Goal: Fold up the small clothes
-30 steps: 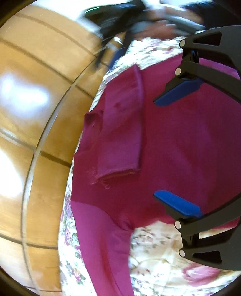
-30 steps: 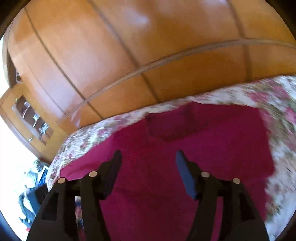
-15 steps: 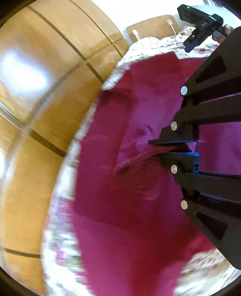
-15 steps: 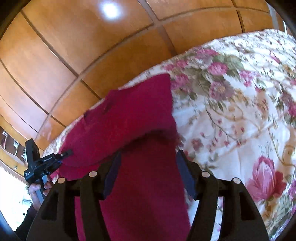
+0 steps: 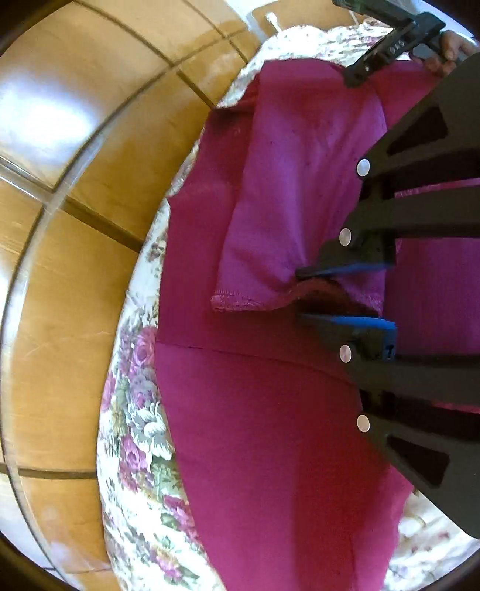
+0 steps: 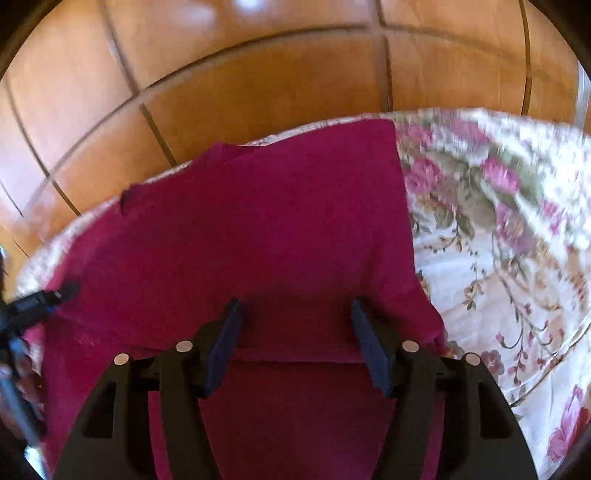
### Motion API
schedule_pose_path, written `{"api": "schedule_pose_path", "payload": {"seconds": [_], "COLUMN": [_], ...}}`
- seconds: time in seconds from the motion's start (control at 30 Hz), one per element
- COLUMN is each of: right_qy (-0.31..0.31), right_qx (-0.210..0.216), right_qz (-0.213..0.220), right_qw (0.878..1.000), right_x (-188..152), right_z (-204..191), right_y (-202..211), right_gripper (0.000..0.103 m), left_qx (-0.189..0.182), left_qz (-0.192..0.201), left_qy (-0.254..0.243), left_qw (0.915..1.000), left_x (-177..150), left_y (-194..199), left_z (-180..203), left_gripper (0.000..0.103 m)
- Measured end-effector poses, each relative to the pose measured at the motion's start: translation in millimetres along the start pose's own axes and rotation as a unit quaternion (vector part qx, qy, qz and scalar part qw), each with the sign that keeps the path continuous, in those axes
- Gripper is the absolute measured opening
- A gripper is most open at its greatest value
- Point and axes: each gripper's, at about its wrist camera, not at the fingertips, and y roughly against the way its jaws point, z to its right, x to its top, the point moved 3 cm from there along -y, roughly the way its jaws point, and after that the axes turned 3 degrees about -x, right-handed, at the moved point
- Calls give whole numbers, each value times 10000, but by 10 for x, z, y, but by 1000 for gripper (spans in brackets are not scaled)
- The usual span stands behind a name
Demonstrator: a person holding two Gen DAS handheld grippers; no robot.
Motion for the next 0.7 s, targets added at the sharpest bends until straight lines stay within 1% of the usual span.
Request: {"api": "schedule_pose_path", "payload": {"seconds": [0.07,0.1,0.13,0.17,0.2,0.23,0.3,0.33,0.37,0.43,0.5,0.57,0.6,0.63,0.7], "right_qy": [210,262,291,313,329,342,355,368,399,435,402,382,386,391,409], "right_qx": [-251,-311,-343,-373,-394,-409,-414,-426,-469,-516,-456,-419,-422,-431,-461], "right_qz": [88,82,78,82,92,99,89,80,79,83,79,95,94,97,102], "right_qw": [9994,9991,9990,9988,9986,9985,9985,9984,9981,9977,9981,9983,9983,9983,9980], "right_x": [-30,-30,-30,-31,-33,-34,-38,-49,-57,-47,-43,-46,-47,-50,-48], "right_z": [-77,-90,-86,-85,-89,-85,-100,-101,-117,-141,-128,-126,-128,-129,-131], "right_y": [-8,-29,-41,-50,-54,-57,-35,-41,-44,-50,-49,-44,-44,-47,-45], "right_gripper": [67,68,68,69,69,69,70,70,71,71,72,72,72,72,72], "left_qx": [-14,-46,-130,-212,-314,-393,-336,-365,-403,-360,-199,-14,82,163,255], "left_qz": [28,13,-9,12,85,186,259,264,262,272,504,896,1008,1103,1303], "left_qy": [-4,76,235,355,474,572,760,866,1074,1315,1656,2066,2261,2485,3053], "left_qw": [10000,10000,9996,9991,9983,9974,9962,9952,9931,9903,9847,9743,9688,9622,9429], "left_x": [-39,-50,-65,-81,-95,-123,-194,-243,-315,-407,-500,-613,-673,-733,-870], "left_y": [41,79,151,218,306,400,586,662,785,930,1135,1433,1545,1649,1874], "left_z": [-27,-48,-84,-121,-169,-222,-363,-473,-649,-879,-1214,-1620,-1799,-1984,-2405], "left_gripper": [18,18,21,38,56,61,62,62,62,62,62,62,62,62,62]}}
